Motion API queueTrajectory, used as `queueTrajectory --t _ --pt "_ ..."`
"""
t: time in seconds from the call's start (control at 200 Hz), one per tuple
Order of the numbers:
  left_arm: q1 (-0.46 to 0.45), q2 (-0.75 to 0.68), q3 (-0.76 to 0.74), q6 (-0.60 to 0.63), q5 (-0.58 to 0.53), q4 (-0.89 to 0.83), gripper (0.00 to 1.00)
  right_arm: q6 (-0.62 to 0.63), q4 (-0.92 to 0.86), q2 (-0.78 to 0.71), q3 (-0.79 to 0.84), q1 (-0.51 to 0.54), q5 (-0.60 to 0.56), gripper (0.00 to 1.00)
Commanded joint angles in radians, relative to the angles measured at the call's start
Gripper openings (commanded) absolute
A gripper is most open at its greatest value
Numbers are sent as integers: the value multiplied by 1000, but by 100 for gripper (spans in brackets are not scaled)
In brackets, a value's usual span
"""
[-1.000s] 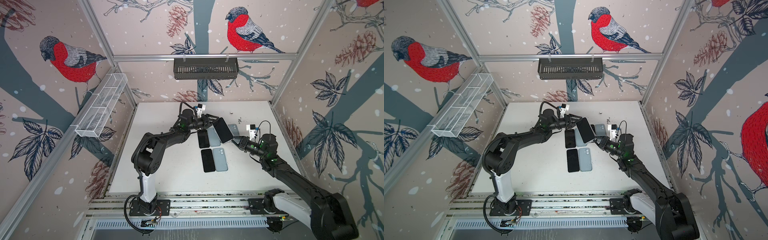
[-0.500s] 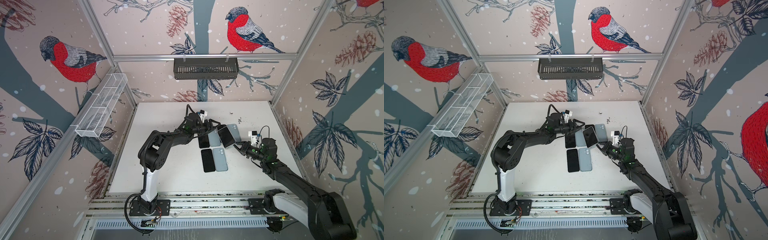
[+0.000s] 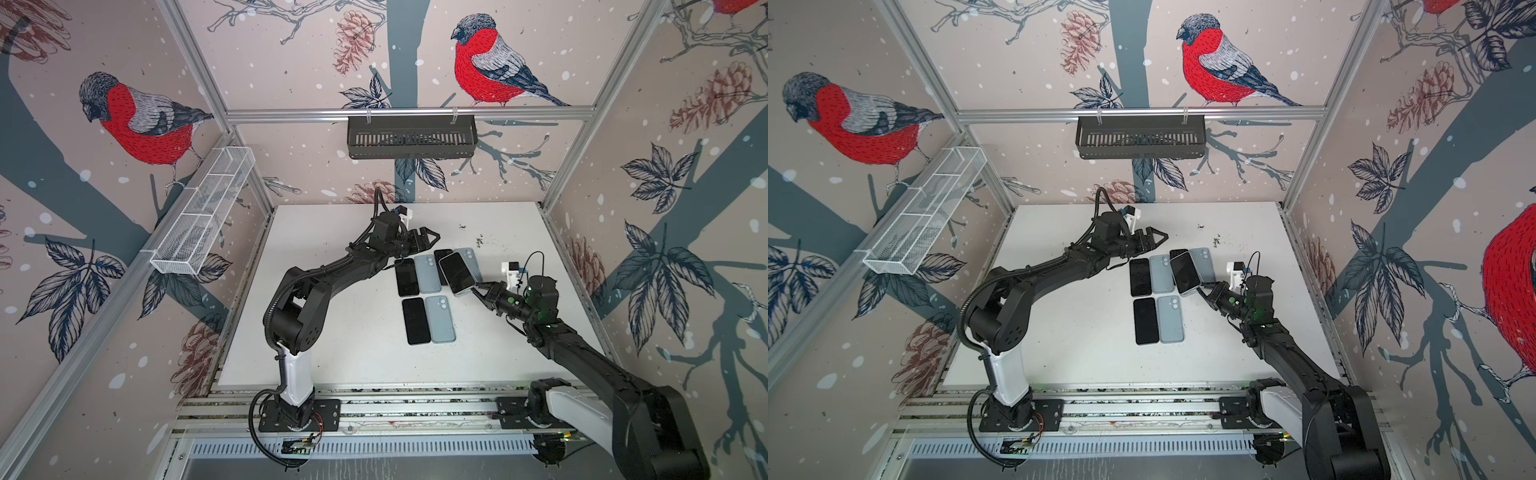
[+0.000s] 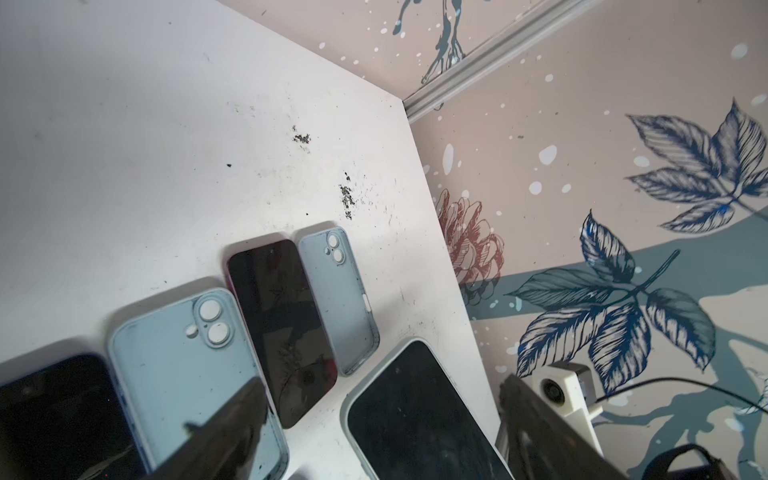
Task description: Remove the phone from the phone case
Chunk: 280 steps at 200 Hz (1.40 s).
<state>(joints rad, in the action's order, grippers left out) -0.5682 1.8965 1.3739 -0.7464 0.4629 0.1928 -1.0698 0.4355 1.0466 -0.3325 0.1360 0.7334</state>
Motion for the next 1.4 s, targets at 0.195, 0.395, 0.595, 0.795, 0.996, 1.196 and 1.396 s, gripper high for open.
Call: queueTrajectory --t 0.195,0.395,0.595,0.795,0.996,1.196,1.396 --pt "-131 -81 83 383 -81 -331 91 10 19 -9 5 -18 35 0" --pt "-181 -99 94 519 -44 -426 91 9 22 -17 13 -24 45 0" --pt "-205 -105 99 516 -27 -481 91 7 29 -23 26 -27 47 0" --pt "-267 -86 130 643 -58 -540 90 0 37 -20 29 -28 53 0" --pt "-293 -22 217 736 -108 -643 88 -3 34 -27 32 -29 57 0" --pt "-310 20 249 764 -129 -670 85 -8 36 -33 35 -29 58 0" --pt "-336 32 246 778 -137 -667 85 -13 42 -35 43 -29 60 0"
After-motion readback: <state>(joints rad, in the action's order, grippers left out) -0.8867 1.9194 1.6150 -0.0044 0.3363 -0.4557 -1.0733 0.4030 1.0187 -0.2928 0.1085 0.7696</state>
